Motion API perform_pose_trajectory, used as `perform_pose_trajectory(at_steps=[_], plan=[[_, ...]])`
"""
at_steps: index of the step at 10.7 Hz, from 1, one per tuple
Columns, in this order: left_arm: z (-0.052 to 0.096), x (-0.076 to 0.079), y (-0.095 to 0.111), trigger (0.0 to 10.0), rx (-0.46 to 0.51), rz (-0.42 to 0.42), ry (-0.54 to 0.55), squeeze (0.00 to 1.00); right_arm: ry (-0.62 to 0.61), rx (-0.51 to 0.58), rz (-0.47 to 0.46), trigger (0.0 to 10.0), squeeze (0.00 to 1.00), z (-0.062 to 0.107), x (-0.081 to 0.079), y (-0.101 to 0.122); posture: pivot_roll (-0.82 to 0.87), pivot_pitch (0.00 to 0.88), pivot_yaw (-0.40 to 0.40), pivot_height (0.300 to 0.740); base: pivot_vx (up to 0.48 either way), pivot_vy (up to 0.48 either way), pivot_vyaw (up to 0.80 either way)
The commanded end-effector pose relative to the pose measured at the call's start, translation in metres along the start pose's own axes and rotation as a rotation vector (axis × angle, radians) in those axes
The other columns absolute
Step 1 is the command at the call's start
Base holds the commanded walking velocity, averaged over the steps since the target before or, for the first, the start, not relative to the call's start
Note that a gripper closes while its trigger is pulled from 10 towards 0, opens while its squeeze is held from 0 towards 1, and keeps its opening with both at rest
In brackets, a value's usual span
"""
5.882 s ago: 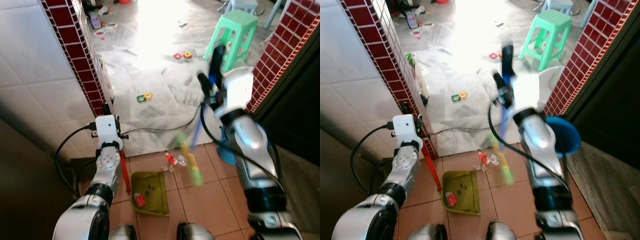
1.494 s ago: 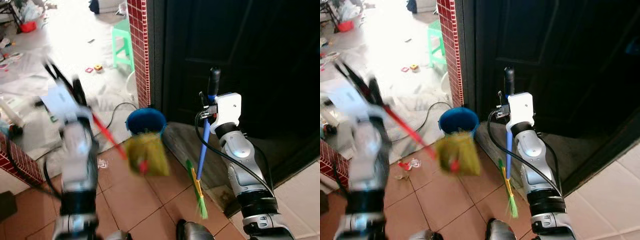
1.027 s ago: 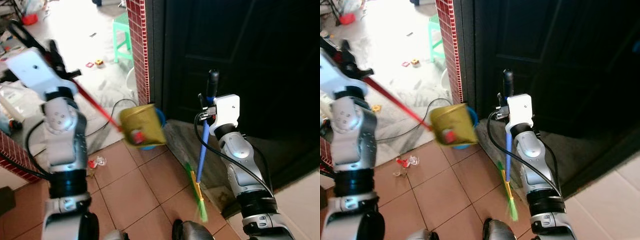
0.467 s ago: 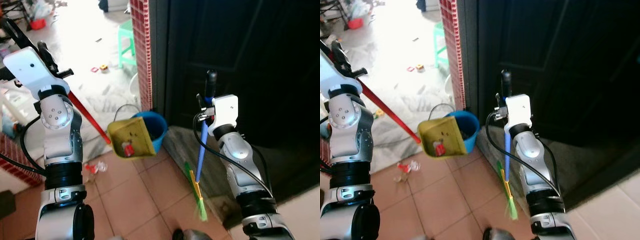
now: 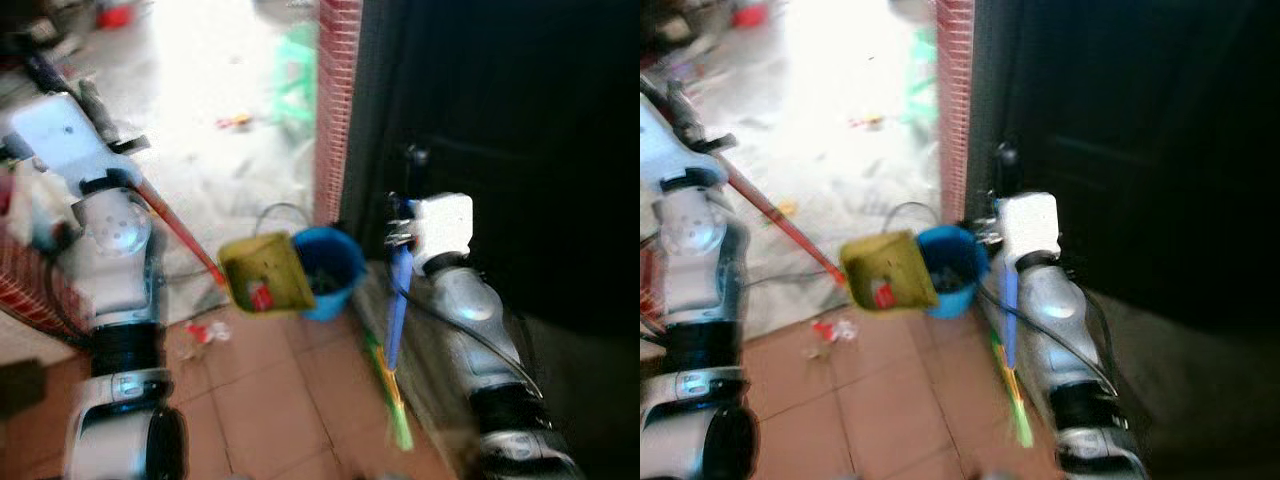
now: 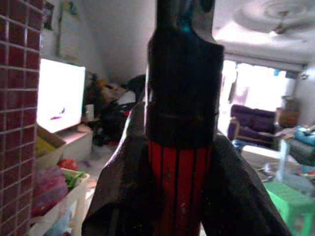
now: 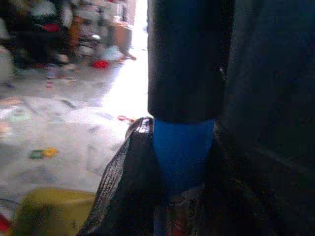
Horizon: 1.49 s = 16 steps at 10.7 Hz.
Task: Sweep floor
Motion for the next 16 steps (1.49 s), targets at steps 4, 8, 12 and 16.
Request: perform_pose_trajectory(at_steps=[4,8,12,16], plan=[[-0.001,0.029,0.018,10.0,0.079,0.048,-0.070,0.00,-0.019,0.024,0.016,10.0,0.00,0.005,0.013,0.005,-0.14,0.044,0.034,0.740,0.431,0.000,0.00],[0.000,0.032,0.024,10.0,0.131,0.023,-0.094,0.00,-0.013,0.018,0.019,10.0,0.00,0.005,0.013,0.004,-0.14,0.042,0.030,0.740,0.000,0.000,0.00],[0.027,0.066,0.018,10.0,0.176,-0.037,-0.292,0.00,-0.009,0.029,0.024,10.0,0.00,0.004,0.013,0.006,-0.14,0.044,0.027,0.740,0.000,0.000,0.00],[0.088,0.143,-0.017,10.0,0.050,-0.037,-0.838,0.00,-0.023,0.038,0.040,10.0,0.00,0.004,0.015,0.007,-0.14,0.044,0.033,0.740,0.000,0.000,0.00]])
Point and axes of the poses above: a point about 5 cm out from each wrist's last joint towards the gripper, its own z axis pointing back from the gripper into the wrist, its own y axis along the axis of the wrist's last joint, x = y × z, the point moved 4 cm from there along -z, pointing out of the wrist towards the gripper, and after that the axes turned 8 degrees about z, right-handed, at the moved point
